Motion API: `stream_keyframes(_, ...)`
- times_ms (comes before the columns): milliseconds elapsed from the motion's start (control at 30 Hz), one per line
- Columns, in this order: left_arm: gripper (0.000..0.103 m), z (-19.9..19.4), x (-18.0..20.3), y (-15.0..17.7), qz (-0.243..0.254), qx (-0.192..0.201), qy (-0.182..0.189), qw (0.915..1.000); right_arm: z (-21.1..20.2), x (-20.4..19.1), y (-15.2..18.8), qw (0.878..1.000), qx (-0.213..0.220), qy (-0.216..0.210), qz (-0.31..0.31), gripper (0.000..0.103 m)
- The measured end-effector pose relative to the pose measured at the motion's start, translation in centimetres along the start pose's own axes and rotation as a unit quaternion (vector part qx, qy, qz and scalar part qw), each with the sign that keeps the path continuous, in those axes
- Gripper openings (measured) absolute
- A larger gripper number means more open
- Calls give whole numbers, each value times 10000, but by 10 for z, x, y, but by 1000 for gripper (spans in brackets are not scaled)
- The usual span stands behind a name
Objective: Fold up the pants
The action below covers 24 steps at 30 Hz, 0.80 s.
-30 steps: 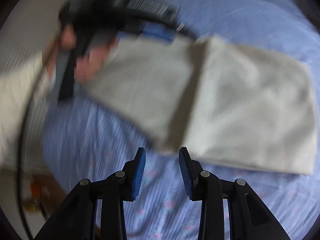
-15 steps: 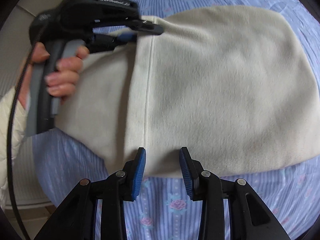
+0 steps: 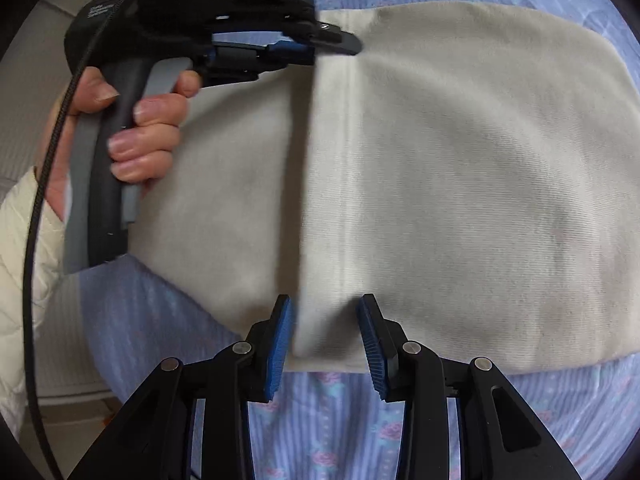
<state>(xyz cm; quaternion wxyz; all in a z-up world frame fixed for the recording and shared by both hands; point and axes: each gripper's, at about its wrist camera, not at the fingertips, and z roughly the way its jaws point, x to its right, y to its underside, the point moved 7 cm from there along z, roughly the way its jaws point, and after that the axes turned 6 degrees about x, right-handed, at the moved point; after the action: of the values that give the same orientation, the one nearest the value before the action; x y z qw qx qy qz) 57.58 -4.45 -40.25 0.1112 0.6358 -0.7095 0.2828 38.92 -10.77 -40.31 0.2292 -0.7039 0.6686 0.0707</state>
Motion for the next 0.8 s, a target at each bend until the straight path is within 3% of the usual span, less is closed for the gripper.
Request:
stream_keyframes(133,40,-48,-6,-3,532,572,-907,9928,-5,-18,10,9997,-89,-29,-237,38)
stream_keyframes(233,57,-100,-16,10,814,868,-1486,9817,-25,-33,17,9989,-89,-433,-125,37)
stream_keyframes(333,65,-151,-39,36,716,1089,-1887,9733,-48,-52,26,9965,-105,-832,-4,38)
stream_keyframes(400,71,-184,-57,61,454,1291,-2174,9664,-61,-58,32,9965,-61,-828,-29,44)
stream_keyframes(533,79,-230,-102,112,-333,1498,-2282,9615,-76,-61,26,9991,205,-360,-48,57)
stream_keyframes(633,79,-250,-137,149,-997,1662,-2248,9549,-73,-70,10,9995,282,-45,-114,60)
stream_keyframes(800,79,-258,-185,180,-1849,2056,-1632,9471,-43,-108,-27,9977,351,189,-547,65)
